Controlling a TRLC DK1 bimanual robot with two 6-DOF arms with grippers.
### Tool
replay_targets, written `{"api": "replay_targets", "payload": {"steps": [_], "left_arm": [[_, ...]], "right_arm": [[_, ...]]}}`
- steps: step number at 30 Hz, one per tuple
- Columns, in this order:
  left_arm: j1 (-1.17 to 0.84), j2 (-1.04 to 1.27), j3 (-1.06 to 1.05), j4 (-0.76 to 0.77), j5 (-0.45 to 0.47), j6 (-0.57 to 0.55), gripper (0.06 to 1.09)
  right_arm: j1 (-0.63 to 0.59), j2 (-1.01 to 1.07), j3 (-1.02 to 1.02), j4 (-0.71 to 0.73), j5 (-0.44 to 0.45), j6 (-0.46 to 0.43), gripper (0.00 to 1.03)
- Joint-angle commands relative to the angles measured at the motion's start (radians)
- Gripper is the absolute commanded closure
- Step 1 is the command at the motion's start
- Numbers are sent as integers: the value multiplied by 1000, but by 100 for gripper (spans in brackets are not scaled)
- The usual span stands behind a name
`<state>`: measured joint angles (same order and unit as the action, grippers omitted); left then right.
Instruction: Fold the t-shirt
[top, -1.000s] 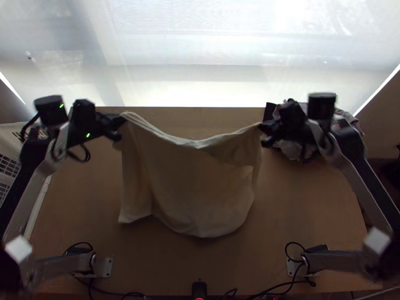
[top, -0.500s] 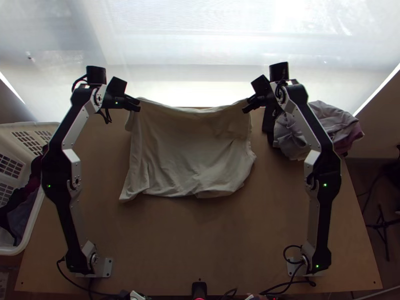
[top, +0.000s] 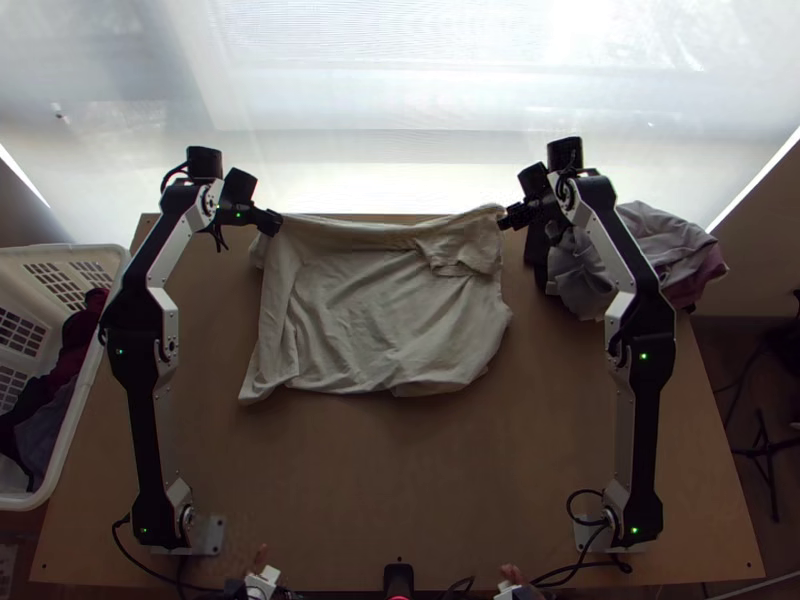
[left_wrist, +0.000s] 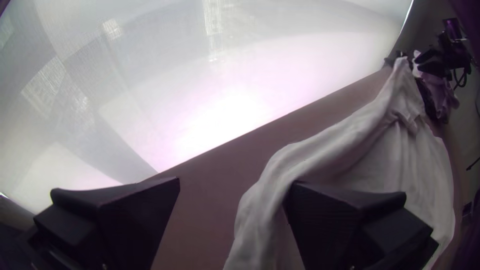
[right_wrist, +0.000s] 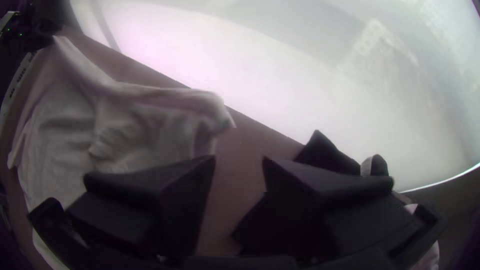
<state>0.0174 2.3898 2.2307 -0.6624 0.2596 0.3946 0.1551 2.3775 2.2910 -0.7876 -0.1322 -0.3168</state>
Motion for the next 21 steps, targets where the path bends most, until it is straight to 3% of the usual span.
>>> {"api": "replay_targets", "payload": {"steps": [1,4,11,14,17,21], "left_arm": [[32,-6,33,53,-39,13,10],[42,-18,53,50,-37,13,10],[-22,-80,52,-3,-39,128,10],[-63,-49,50,-40,-48,273,10],[-89,2,49,49,-224,395,10],[-57,14,47,208,-250,406,10]], "right_arm": [[-14,-1,12,1,43,55,4],[-14,-15,8,-1,43,45,4],[26,-143,-88,-87,43,42,4],[52,-233,-188,-87,43,33,4],[72,-296,-271,-78,43,24,4],[86,-350,-350,-61,43,24,4]]}}
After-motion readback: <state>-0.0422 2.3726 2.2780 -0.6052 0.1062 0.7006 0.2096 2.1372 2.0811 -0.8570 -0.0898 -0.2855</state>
